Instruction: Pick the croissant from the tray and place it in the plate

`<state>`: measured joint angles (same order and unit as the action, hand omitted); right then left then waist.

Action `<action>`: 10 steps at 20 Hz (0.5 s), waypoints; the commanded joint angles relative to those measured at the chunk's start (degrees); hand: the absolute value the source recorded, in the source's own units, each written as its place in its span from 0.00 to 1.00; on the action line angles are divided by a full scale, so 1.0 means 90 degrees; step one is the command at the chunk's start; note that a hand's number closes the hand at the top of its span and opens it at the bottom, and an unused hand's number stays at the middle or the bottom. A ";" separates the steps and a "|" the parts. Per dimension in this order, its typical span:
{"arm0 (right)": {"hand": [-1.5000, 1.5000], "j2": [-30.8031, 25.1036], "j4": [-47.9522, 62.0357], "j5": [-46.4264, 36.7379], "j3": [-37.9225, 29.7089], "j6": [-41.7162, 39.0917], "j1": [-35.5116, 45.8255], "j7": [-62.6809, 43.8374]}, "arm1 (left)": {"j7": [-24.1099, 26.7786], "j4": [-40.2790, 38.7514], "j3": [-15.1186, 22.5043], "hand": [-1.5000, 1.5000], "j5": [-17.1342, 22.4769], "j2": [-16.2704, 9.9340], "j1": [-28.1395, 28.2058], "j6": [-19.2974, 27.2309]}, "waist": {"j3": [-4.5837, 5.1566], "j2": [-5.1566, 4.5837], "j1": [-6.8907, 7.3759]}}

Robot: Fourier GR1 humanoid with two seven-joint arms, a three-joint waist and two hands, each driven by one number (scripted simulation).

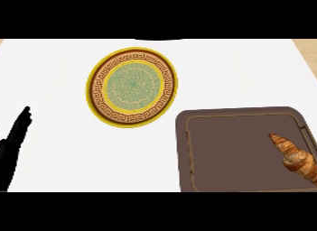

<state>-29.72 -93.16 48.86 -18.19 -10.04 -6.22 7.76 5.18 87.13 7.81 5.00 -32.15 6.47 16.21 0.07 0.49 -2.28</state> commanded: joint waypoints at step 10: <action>0.00 -0.1637 -0.0604 -0.0440 -0.1249 -0.2510 -0.1748 -0.0433 | 0.0318 -0.0241 -0.0077 0.50 -0.0165 0.0192 -0.0100 -0.0273 | -0.0007 -0.0054 0.0188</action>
<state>-39.75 -98.63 50.33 -28.38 -27.84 -20.33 4.61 7.90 85.56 7.08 4.23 -30.66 6.34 13.90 0.02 0.19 -0.99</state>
